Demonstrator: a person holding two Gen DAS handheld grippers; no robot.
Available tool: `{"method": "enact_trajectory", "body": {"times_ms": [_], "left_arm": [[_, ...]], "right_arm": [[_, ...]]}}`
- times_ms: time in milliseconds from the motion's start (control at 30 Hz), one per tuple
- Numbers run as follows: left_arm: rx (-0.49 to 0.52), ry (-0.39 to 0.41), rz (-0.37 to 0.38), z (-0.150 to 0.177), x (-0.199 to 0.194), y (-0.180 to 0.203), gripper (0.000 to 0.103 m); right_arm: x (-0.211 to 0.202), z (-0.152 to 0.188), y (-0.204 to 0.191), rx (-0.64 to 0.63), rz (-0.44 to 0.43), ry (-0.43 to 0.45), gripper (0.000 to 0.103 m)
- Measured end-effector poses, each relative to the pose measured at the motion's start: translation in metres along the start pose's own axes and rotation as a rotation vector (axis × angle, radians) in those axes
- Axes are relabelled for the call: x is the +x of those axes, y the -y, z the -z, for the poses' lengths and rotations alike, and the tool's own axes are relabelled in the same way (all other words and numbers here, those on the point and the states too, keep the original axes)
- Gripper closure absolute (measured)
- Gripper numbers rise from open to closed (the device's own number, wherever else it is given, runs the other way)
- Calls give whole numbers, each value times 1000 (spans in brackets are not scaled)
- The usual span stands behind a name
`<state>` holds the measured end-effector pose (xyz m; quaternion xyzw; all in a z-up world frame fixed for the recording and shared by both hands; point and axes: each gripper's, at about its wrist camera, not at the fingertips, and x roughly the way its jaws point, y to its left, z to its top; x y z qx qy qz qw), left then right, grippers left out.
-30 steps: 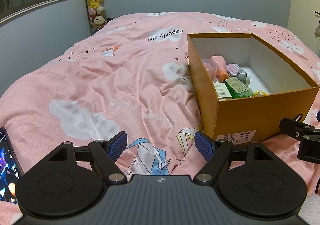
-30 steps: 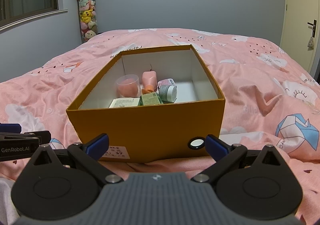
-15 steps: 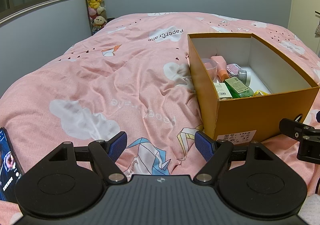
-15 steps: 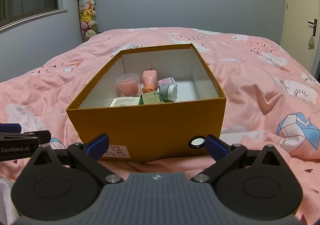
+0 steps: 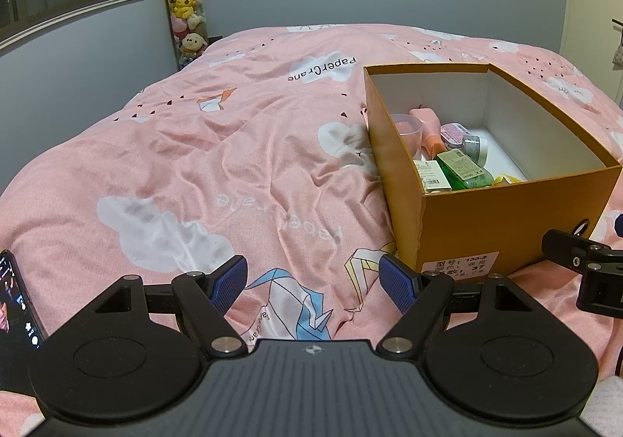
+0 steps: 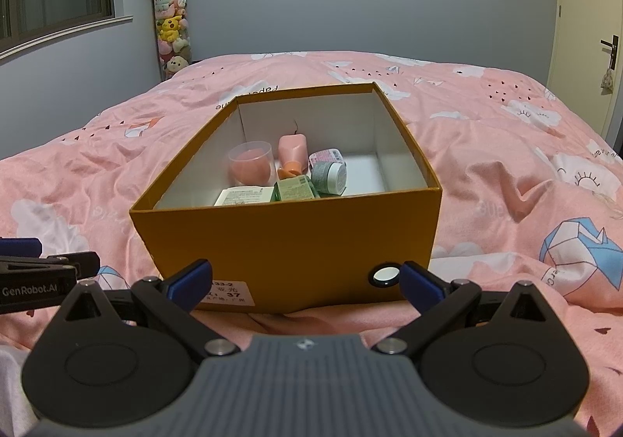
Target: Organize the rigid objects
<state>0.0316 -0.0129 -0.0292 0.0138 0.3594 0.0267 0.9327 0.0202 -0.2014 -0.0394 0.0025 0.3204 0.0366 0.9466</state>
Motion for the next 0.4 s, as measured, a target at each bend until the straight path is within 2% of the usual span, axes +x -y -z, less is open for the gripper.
{"method": "enact_trajectory", "body": {"times_ms": [400], "left_arm": [[0,10,2,-1,-3,-3,13]], "right_arm": [[0,1,-2,-2,0,-5,3]]}}
